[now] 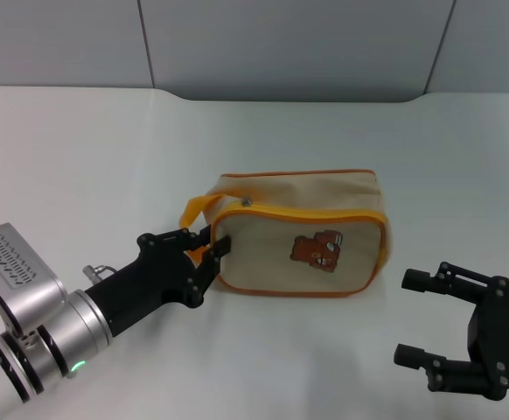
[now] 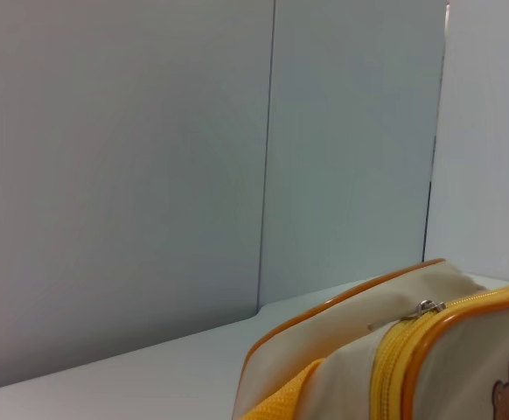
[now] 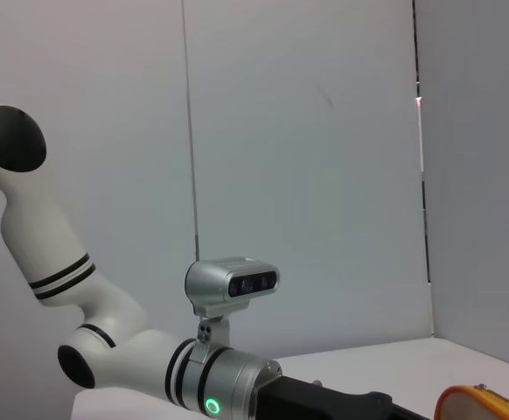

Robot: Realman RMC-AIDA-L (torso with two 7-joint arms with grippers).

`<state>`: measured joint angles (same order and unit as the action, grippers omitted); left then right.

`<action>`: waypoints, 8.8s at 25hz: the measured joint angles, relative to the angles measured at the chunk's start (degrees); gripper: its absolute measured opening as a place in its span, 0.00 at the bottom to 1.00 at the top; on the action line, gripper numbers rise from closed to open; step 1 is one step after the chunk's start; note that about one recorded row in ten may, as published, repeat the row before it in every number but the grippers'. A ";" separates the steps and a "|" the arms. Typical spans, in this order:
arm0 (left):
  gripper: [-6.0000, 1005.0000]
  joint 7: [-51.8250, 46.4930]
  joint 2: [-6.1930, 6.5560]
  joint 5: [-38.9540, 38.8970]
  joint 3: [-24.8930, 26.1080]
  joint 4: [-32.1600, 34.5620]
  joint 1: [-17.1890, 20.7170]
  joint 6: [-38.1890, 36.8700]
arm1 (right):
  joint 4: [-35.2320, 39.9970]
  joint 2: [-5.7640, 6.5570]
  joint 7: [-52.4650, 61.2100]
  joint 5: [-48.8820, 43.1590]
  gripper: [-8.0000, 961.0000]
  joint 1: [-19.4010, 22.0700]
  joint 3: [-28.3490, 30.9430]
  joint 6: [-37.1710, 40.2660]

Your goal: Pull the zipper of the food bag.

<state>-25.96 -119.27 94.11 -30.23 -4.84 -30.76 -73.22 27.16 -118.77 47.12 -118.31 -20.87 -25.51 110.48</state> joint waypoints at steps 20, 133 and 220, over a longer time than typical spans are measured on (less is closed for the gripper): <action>0.12 0.20 0.00 -0.22 0.17 -0.33 -0.09 -2.87 | -0.01 -0.06 0.02 0.23 0.84 0.26 0.43 -0.01; 0.07 4.79 0.00 0.96 -7.12 13.54 -5.39 -15.76 | -36.14 -1.13 -68.13 14.06 0.26 -9.23 12.16 -23.25; 0.81 -27.13 1.94 1.16 -27.78 37.24 13.82 -27.34 | 3.68 0.89 9.22 -2.39 0.84 0.26 0.91 2.87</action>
<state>-53.10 -117.32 95.27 -58.01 32.40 -16.94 -100.57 30.84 -117.88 56.34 -120.70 -20.61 -24.61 113.35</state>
